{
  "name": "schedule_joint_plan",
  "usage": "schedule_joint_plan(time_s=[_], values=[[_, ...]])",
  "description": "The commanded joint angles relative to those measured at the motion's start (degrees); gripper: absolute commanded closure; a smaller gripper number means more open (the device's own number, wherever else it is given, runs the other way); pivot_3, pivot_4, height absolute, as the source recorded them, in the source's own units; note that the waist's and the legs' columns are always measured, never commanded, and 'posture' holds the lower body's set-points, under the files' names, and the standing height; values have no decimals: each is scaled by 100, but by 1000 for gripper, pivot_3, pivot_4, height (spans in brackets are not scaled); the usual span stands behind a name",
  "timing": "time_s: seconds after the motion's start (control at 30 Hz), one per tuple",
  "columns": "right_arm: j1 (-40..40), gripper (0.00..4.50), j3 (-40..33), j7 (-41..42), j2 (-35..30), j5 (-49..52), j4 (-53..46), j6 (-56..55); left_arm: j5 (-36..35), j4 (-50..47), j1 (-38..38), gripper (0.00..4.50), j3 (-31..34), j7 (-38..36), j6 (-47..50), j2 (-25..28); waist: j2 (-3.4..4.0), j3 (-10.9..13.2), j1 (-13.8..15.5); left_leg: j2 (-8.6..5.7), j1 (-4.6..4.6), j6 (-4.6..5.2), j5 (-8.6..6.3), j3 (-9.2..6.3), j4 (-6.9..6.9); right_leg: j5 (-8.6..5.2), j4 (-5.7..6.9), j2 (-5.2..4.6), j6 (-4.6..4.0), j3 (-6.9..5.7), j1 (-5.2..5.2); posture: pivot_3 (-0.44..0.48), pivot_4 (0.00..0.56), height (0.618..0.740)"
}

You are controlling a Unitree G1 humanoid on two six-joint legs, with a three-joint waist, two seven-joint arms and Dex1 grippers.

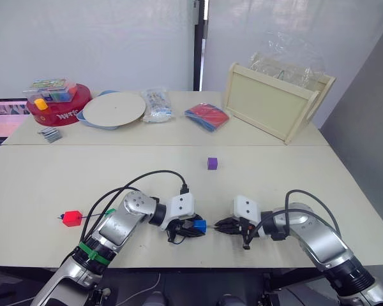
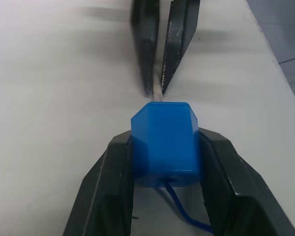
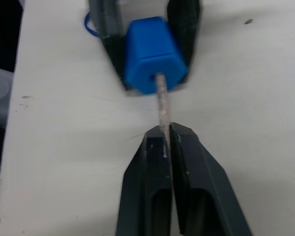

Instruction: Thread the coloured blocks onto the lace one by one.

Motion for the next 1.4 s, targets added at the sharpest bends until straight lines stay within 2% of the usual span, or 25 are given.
schedule_joint_plan(time_s=[0.03,0.17,0.3,0.43,0.63,0.73,0.8,0.97,1.1,1.27,1.4], values=[[-139,4500,-89,44,-105,-46,-65,15,-56,-138,183,3193,189,-186,20,401,0,0,-11,0,1,0,0,0,0,0,0,0,0,1,0,0,150,740],[-189,4500,-138,96,-162,-9,-112,28,-168,-179,360,3193,516,-279,21,896,1,0,-81,4,4,0,0,0,-3,0,3,4,0,1,-1,0,150,740],[-234,4500,-202,130,-232,13,-55,-1,-216,-183,788,3193,1001,-468,-120,1751,1,0,-166,10,8,1,0,1,-9,0,4,8,0,2,-3,0,150,740],[-243,4500,-256,168,-289,10,17,-80,4,515,1420,3193,1553,-551,-727,2763,2,0,-259,23,16,1,-1,1,-21,-1,8,19,-3,2,-6,0,150,740],[-298,4500,-287,189,-298,29,24,-65,-249,711,1701,3193,1900,-604,-822,3045,7,1,-279,23,39,1,-1,8,-54,-2,11,18,-7,5,-3,0,150,740],[-335,4500,-270,184,-270,16,42,-67,-727,371,1699,3193,2181,-653,-443,2901,8,1,-287,23,36,1,-1,9,-54,-2,11,18,-7,6,-5,0,150,740],[-357,4500,-248,173,-244,6,34,-53,-1042,70,1592,2182,2294,-672,-95,2816,8,2,-273,24,27,1,0,8,-54,-2,14,18,-7,4,-13,0,150,740],[-441,4500,-163,167,-182,-12,-48,58,-1615,-576,1023,572,2387,-571,778,2595,3,5,-166,21,-2,0,0,5,-32,-2,13,15,-7,-2,-23,0,150,740],[-510,4500,-64,150,-145,-84,-46,96,-1974,-1099,589,572,2142,-411,1302,2141,3,5,-110,13,-5,0,0,5,-24,-2,12,8,-7,-2,-20,0,150,740],[-483,4500,-7,167,-185,-168,-142,171,-1328,-1046,372,572,1371,-129,746,1434,3,5,-119,11,-7,0,0,5,-18,-2,11,6,-7,-1,-20,0,150,740],[-449,4500,26,142,-195,-192,-273,264,-1079,-563,119,572,947,178,339,505,3,4,-100,11,-13,0,0,3,-9,-2,12,7,-7,-2,-20,0,150,740]])
